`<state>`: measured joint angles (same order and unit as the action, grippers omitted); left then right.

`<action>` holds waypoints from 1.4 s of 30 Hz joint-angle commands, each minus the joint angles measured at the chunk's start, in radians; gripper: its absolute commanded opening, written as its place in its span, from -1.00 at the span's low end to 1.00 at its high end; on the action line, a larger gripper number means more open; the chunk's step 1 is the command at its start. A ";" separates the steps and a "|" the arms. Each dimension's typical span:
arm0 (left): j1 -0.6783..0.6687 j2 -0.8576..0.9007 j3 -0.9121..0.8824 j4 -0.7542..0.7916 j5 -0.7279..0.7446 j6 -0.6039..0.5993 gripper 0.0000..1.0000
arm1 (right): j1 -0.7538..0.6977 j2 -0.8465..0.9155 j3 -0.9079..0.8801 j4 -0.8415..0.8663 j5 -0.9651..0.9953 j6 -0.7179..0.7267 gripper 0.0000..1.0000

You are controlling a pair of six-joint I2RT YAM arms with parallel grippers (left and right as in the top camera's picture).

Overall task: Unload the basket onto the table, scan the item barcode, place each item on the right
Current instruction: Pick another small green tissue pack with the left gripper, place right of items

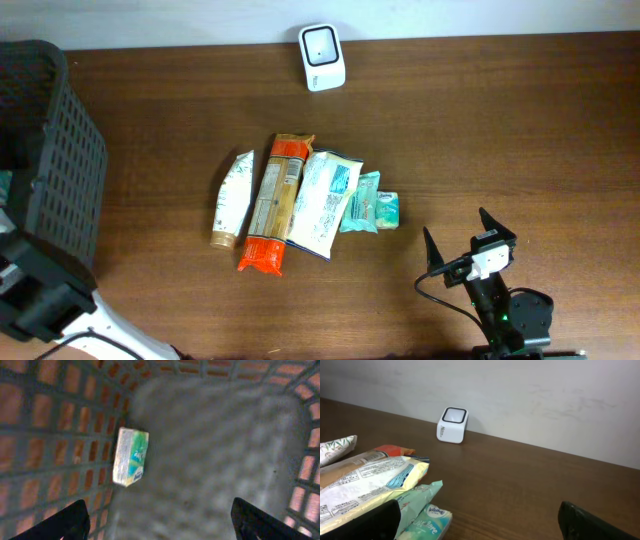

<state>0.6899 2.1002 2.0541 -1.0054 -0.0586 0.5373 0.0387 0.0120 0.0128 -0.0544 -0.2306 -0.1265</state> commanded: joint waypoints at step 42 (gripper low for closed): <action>0.026 0.263 0.005 0.194 -0.152 0.155 -1.00 | -0.006 -0.005 -0.007 -0.002 -0.005 0.011 0.97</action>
<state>0.7300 2.3657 2.0575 -0.7963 -0.1757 0.7288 0.0387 0.0120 0.0128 -0.0544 -0.2306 -0.1261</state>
